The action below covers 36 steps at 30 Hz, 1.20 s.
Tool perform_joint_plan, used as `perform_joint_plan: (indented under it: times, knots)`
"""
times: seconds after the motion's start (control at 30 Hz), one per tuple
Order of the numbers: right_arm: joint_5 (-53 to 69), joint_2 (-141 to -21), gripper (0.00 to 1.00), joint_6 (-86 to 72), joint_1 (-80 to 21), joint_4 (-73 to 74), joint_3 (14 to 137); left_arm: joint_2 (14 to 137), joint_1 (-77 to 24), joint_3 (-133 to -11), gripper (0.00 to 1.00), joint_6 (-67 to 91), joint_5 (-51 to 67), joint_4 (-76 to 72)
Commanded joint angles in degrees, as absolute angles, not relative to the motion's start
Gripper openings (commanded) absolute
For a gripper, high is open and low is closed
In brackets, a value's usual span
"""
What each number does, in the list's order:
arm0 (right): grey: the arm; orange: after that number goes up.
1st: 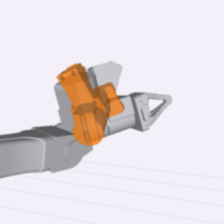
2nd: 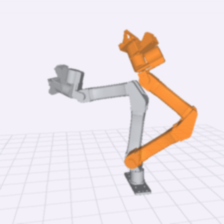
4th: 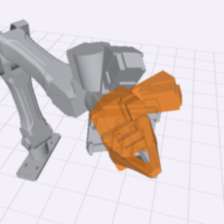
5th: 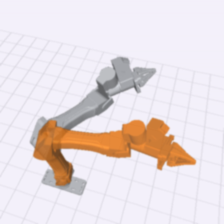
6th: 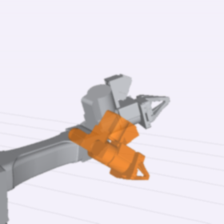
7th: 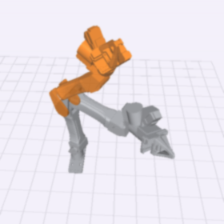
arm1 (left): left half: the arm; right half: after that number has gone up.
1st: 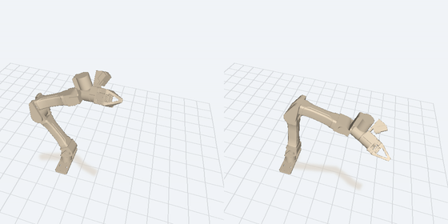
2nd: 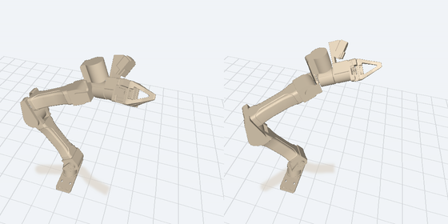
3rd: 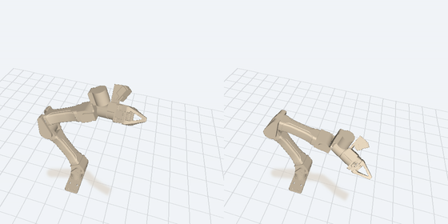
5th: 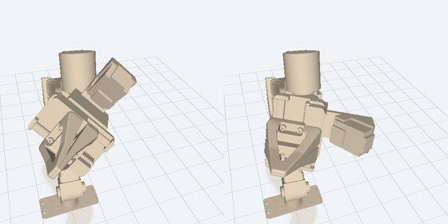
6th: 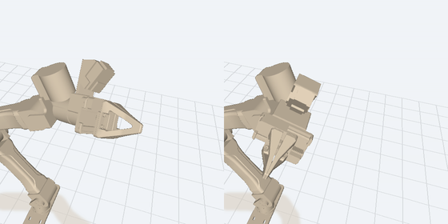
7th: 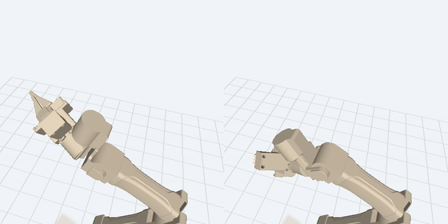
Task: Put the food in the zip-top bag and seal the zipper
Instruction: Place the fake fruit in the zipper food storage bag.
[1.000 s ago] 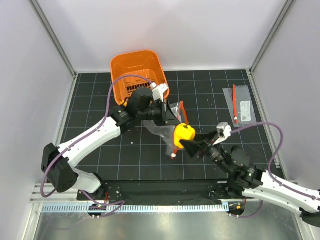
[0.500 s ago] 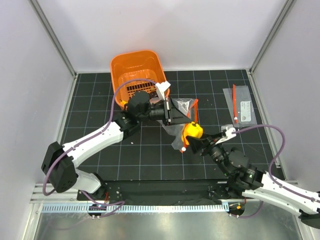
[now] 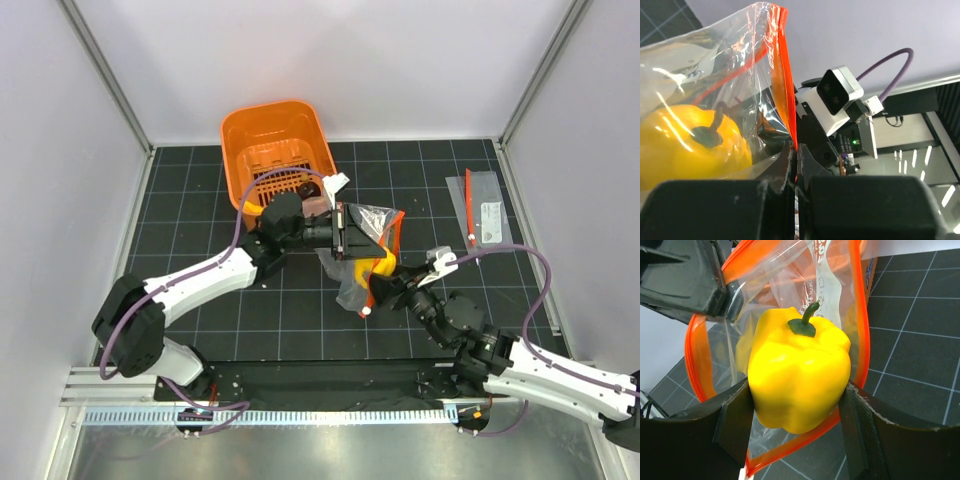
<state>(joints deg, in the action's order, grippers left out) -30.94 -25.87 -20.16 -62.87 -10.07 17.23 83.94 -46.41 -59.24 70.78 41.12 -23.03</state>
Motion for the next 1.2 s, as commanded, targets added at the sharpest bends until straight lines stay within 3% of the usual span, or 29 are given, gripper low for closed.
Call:
perform_joint_plan:
  times: [0.0, 0.13, 0.23, 0.27, 0.37, 0.57, 0.73, 0.87, 1.07, 1.17]
  knots:
    - [-31.4, -27.2, 0.42, -18.5, -62.4, -17.8, 17.8, 85.1, -46.8, -57.8, 0.01, 75.5, 44.6, -35.0]
    - [-31.2, -29.3, 0.43, -17.7, -61.8, -17.5, 20.0, 87.0, -47.8, -57.4, 0.01, 78.9, 44.6, -39.5]
    - [-30.6, -30.8, 0.52, -18.1, -61.3, -16.4, 21.3, 88.3, -48.6, -57.7, 0.00, 82.2, 44.5, -43.8]
    - [-30.6, -31.0, 0.65, -18.5, -61.2, -16.0, 21.4, 88.6, -48.7, -57.7, 0.00, 82.8, 44.4, -45.5]
    - [-29.4, -30.7, 0.82, -19.1, -61.1, -15.1, 21.4, 87.8, -48.7, -57.8, 0.00, 83.7, 43.2, -46.4]
    - [-29.1, -26.5, 0.85, -21.8, -61.1, -9.0, 23.5, 85.6, -48.3, -58.2, 0.00, 83.6, 41.0, -45.0]
    - [-34.1, -26.5, 0.97, -24.2, -61.1, 5.7, 31.6, 84.2, -46.8, -59.5, 0.00, 81.2, 39.4, -40.4]
    - [-36.8, -31.1, 0.97, -27.8, -61.1, 20.4, 40.9, 83.8, -46.5, -60.6, 0.00, 79.1, 38.9, -36.0]
    - [-35.3, -31.4, 0.93, -30.1, -61.1, 28.6, 47.9, 83.7, -45.4, -60.8, 0.00, 78.8, 38.5, -35.2]
    - [-36.8, -30.3, 0.82, -31.1, -61.0, 33.6, 50.9, 83.8, -44.7, -60.7, 0.00, 78.2, 38.3, -34.4]
